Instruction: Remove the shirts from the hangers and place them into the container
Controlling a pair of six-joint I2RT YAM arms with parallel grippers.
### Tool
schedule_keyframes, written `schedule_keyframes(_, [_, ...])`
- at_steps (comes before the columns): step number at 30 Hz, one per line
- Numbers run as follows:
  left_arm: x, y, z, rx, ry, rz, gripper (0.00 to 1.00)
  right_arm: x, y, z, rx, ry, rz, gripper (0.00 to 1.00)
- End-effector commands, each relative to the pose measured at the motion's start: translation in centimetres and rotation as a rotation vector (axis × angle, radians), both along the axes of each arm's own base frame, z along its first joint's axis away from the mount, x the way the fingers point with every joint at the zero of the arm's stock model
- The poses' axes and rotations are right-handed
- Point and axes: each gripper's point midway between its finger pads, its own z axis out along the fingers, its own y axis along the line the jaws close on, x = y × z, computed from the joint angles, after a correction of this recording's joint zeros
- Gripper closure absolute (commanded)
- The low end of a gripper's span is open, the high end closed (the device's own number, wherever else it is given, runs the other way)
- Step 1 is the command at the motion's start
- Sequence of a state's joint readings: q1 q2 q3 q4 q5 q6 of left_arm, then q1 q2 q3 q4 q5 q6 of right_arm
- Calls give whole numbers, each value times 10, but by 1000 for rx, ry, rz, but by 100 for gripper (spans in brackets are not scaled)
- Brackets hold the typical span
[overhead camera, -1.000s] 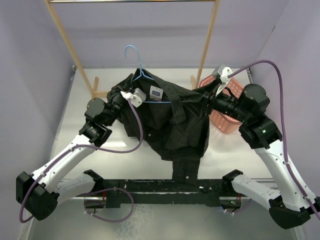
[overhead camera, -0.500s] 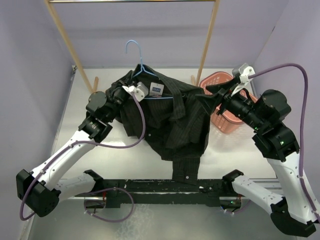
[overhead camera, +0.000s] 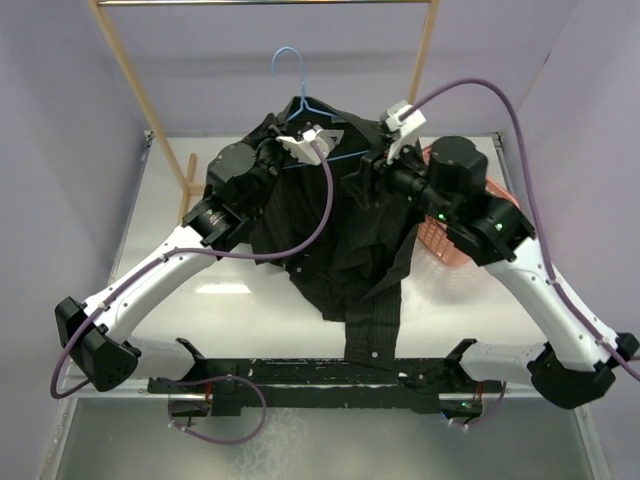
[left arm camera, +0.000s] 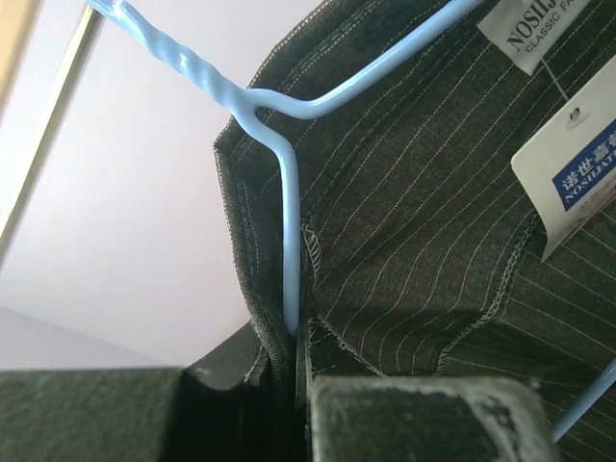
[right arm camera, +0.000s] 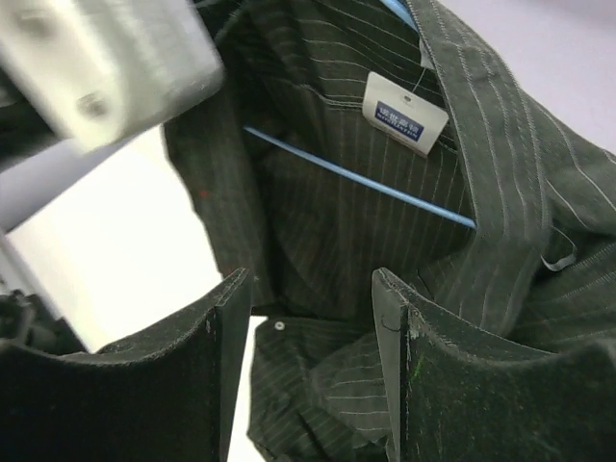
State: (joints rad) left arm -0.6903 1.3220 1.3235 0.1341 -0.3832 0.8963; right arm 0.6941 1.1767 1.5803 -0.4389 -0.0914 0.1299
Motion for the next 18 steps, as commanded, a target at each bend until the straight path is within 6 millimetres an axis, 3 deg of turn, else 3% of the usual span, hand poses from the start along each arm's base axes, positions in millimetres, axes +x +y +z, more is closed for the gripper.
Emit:
schedule_keyframes(1, [-23, 19, 61, -12, -130, 109, 100, 23, -10, 16, -75, -105, -204, 44])
schedule_keyframes(8, [-34, 22, 71, -32, -140, 103, 100, 27, -37, 17, -92, -156, -375, 44])
schedule_keyframes(14, [-33, 24, 65, -9, -133, 124, 100, 10, -50, 17, -47, -157, -360, 44])
schedule_keyframes(18, [-42, 24, 72, -67, -146, 75, 100, 6, -55, 9, -62, -156, -363, 44])
